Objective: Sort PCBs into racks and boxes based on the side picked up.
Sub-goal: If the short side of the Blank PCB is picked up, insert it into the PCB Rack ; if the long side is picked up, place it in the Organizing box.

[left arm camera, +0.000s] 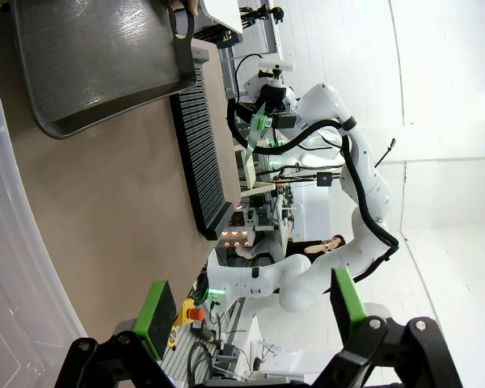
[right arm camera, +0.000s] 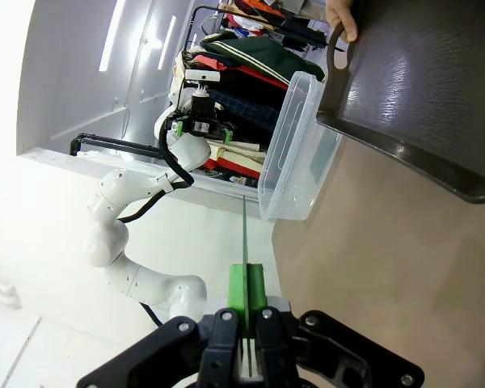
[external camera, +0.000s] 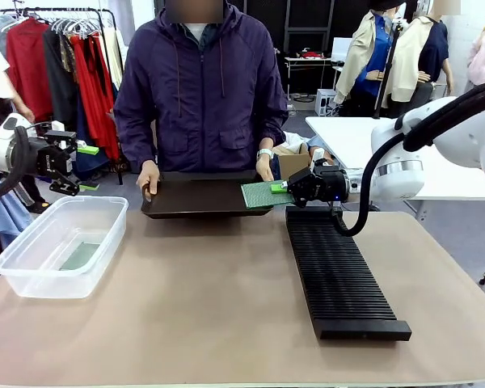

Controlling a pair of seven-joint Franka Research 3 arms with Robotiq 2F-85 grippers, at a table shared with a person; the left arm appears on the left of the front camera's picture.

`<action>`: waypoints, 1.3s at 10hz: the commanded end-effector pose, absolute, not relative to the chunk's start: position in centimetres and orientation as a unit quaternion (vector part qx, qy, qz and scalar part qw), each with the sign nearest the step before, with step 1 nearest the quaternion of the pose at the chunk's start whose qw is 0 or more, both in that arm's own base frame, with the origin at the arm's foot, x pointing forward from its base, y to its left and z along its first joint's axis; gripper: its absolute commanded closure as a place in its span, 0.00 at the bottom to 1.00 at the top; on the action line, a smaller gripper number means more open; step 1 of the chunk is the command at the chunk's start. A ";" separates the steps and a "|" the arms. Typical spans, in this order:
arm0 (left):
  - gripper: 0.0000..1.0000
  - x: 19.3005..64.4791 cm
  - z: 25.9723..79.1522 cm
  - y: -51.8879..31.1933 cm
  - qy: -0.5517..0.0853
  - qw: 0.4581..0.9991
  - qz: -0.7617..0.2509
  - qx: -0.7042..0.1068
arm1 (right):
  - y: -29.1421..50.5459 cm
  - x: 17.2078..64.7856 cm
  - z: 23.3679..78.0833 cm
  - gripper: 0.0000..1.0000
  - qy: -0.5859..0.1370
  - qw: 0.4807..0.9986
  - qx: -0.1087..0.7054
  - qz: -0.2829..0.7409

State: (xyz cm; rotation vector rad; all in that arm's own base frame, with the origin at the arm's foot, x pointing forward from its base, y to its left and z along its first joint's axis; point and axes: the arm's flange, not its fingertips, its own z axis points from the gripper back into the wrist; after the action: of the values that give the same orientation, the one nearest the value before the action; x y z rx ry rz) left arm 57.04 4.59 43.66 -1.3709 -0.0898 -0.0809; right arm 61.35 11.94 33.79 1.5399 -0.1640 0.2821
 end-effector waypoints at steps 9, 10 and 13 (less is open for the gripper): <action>0.00 57.1 43.7 4.7 -0.043 0.773 -0.036 -0.632 | 12.1 61.3 33.9 1.00 -0.076 0.705 0.693 0.130; 0.00 57.1 43.7 4.7 -0.043 0.773 -0.036 -0.632 | 12.1 61.3 33.9 1.00 -0.076 0.705 0.693 0.130; 0.00 57.1 43.7 4.7 -0.043 0.773 -0.036 -0.632 | 12.1 61.3 33.9 1.00 -0.076 0.705 0.693 0.130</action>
State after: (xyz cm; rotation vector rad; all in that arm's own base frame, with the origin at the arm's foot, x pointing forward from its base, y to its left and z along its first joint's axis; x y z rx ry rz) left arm 57.04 4.59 43.66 -1.3709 -0.0898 -0.0809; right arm 61.35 11.94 33.79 1.5399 -0.1640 0.2821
